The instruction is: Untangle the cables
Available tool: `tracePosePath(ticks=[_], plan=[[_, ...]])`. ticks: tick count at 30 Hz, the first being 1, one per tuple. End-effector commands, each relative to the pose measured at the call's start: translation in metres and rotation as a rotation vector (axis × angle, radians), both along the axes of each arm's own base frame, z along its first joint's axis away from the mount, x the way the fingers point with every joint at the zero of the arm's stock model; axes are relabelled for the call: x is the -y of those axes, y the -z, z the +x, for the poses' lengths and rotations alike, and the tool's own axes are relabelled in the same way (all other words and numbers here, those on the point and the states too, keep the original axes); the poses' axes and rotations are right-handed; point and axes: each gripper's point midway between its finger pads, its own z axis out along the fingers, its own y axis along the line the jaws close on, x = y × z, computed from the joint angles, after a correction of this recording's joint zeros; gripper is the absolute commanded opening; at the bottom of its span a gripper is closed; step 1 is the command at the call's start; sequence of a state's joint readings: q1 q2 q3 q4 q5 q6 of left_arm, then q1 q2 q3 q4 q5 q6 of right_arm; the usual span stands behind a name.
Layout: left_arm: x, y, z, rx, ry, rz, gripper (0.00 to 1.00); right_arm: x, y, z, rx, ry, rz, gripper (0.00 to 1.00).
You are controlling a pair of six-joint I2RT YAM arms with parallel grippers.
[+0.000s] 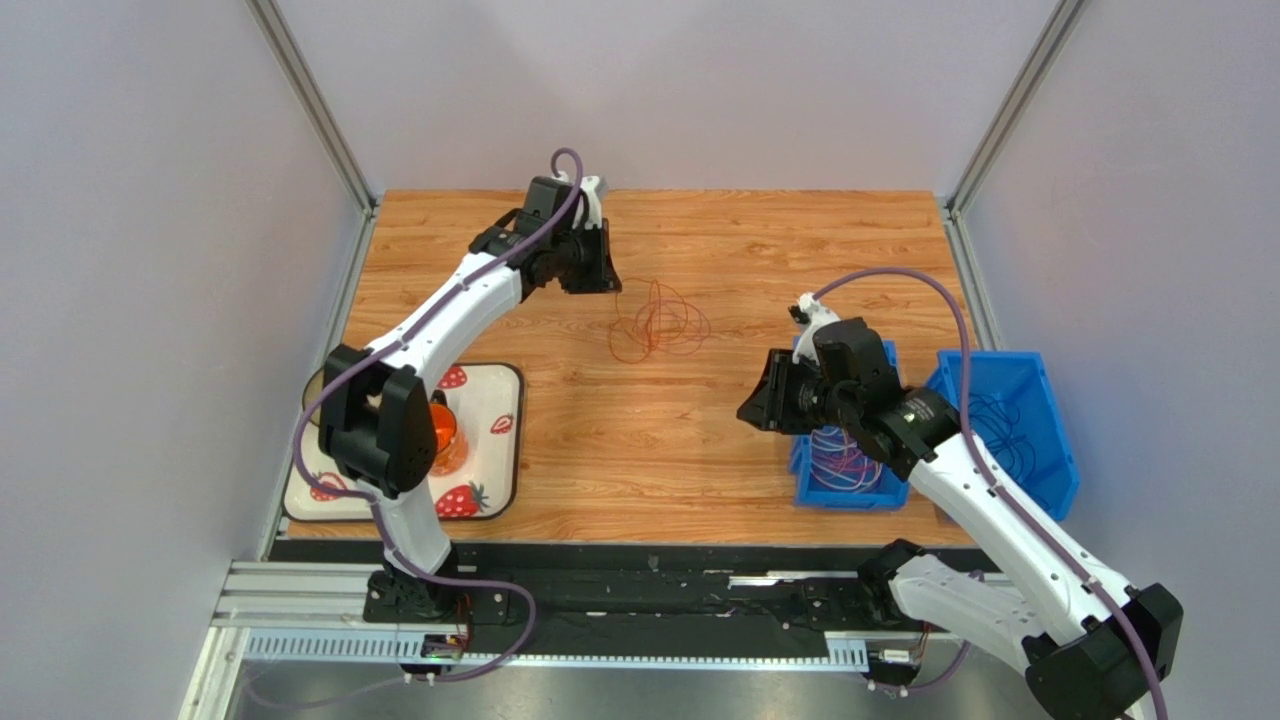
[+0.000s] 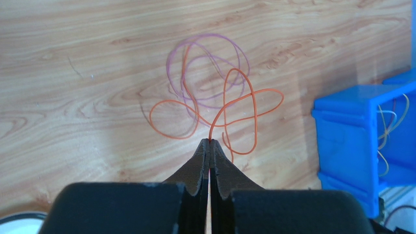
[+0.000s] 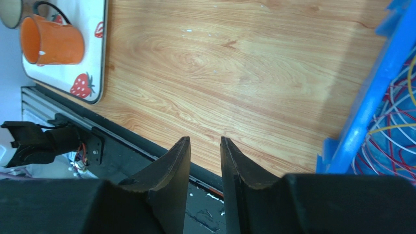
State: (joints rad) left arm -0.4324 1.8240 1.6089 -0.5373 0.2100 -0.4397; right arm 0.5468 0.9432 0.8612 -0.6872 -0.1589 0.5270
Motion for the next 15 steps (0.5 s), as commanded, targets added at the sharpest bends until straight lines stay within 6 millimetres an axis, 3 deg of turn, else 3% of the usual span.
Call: tracePosePath(ticks=[1, 2, 6, 7, 8, 10, 11, 15], plan=[[0.001, -0.055, -0.028, 0.105, 0.076, -0.093, 0.0, -0.022, -0.044, 0.009, 0.097, -0.062, 0.113, 0.36], [0.0, -0.067, -0.035, 0.125, 0.084, -0.11, 0.0, -0.024, -0.048, 0.01, 0.101, -0.071, 0.123, 0.37], [-0.004, -0.083, -0.063, 0.132, 0.106, -0.137, 0.0, -0.03, -0.073, 0.015, 0.156, -0.085, 0.162, 0.43], [-0.006, -0.076, -0.07, 0.116, 0.103, -0.134, 0.0, -0.032, -0.078, 0.016, 0.164, -0.085, 0.176, 0.43], [-0.008, -0.085, -0.078, 0.138, 0.106, -0.147, 0.0, -0.036, -0.087, 0.018, 0.186, -0.095, 0.202, 0.44], [-0.007, -0.078, -0.092, 0.128, 0.123, -0.153, 0.0, -0.041, -0.092, 0.023, 0.19, -0.093, 0.225, 0.47], [-0.008, -0.084, -0.1, 0.141, 0.127, -0.167, 0.0, -0.044, -0.097, 0.025, 0.201, -0.105, 0.24, 0.48], [-0.01, -0.083, -0.121, 0.142, 0.145, -0.185, 0.0, -0.054, -0.1, 0.036, 0.21, -0.116, 0.248, 0.52]])
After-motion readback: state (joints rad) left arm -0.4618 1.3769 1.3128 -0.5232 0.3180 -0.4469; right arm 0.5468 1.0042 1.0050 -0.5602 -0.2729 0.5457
